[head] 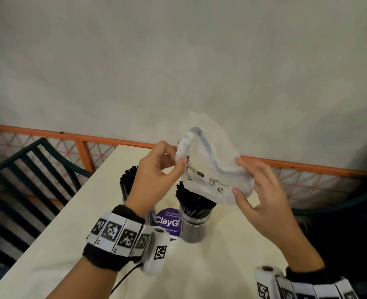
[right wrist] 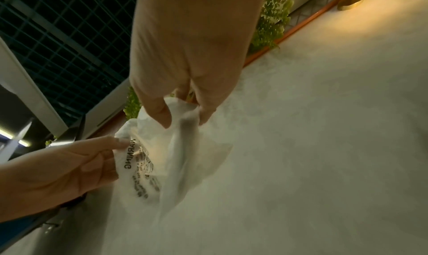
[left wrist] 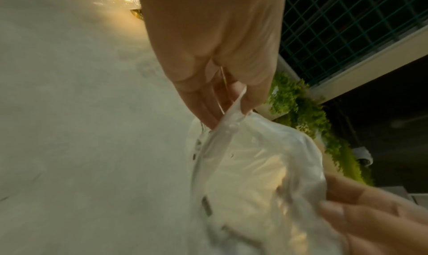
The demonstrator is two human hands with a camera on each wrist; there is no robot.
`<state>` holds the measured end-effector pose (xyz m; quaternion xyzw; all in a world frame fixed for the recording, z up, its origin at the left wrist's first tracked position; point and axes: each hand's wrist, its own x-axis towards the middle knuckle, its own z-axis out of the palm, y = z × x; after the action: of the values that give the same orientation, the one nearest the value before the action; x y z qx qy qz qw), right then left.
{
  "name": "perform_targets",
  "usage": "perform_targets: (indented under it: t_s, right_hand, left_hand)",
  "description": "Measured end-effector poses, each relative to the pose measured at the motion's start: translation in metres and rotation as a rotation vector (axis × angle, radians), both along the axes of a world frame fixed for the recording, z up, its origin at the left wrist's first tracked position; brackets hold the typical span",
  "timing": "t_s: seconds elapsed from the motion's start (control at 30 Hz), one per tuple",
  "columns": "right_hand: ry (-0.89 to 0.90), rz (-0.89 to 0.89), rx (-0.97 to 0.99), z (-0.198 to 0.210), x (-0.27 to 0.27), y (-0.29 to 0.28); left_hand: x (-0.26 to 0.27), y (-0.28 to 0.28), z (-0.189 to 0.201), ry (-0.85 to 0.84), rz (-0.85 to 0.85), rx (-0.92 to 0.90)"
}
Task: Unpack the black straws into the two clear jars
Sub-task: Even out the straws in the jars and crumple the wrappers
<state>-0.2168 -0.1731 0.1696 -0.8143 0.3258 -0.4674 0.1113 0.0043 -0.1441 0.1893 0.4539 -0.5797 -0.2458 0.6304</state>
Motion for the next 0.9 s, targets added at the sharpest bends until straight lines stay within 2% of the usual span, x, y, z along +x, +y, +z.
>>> perform_targets:
  t_s: [0.1,0.17,0.23,0.3,0.37,0.47,0.5,0.57,0.63,0.67,0.73,0.8,0.83,0.9]
  right_hand:
    - [-0.016,0.038,0.020,-0.007,0.000,0.017]
    - [-0.072,0.032,0.092,-0.014,0.001,0.030]
    - [-0.115,0.041,0.201,-0.023,0.006,0.044]
    - [-0.094,0.056,0.289,-0.032,0.016,0.055]
    - [-0.035,-0.003,0.282,-0.043,0.025,0.062]
    - [-0.112,-0.225,0.167,-0.056,0.027,0.065]
    - [-0.164,-0.270,0.180,-0.060,0.029,0.066]
    - [-0.260,-0.280,0.368,-0.065,0.038,0.071]
    - [-0.318,-0.091,0.697,-0.064,0.050,0.078]
    - [-0.358,0.063,0.907,-0.063,0.054,0.081]
    - [-0.468,0.381,1.278,-0.062,0.057,0.086]
    - [-0.498,0.611,1.384,-0.066,0.057,0.091]
    - [-0.475,0.663,1.384,-0.069,0.060,0.093]
    - [-0.404,0.632,1.343,-0.073,0.071,0.096]
  left_hand:
    - [0.005,0.031,0.001,0.083,-0.232,0.108]
    - [0.012,0.055,-0.005,0.080,-0.401,0.227]
    - [0.017,0.078,-0.015,0.017,-0.434,0.320]
    - [0.020,0.096,-0.027,-0.070,-0.338,0.363]
    - [0.025,0.112,-0.040,-0.198,-0.184,0.338]
    - [0.039,0.132,-0.058,-0.474,0.243,0.224]
    - [0.044,0.138,-0.063,-0.511,0.374,0.208]
    - [0.051,0.144,-0.072,-0.428,0.517,0.248]
    - [0.057,0.145,-0.077,-0.183,0.484,0.365]
    - [0.060,0.146,-0.078,-0.060,0.426,0.442]
    - [0.070,0.150,-0.081,0.067,0.326,0.591]
    - [0.083,0.158,-0.083,0.117,0.248,0.701]
    - [0.088,0.163,-0.082,0.145,0.216,0.732]
    - [0.101,0.173,-0.080,0.172,0.109,0.782]
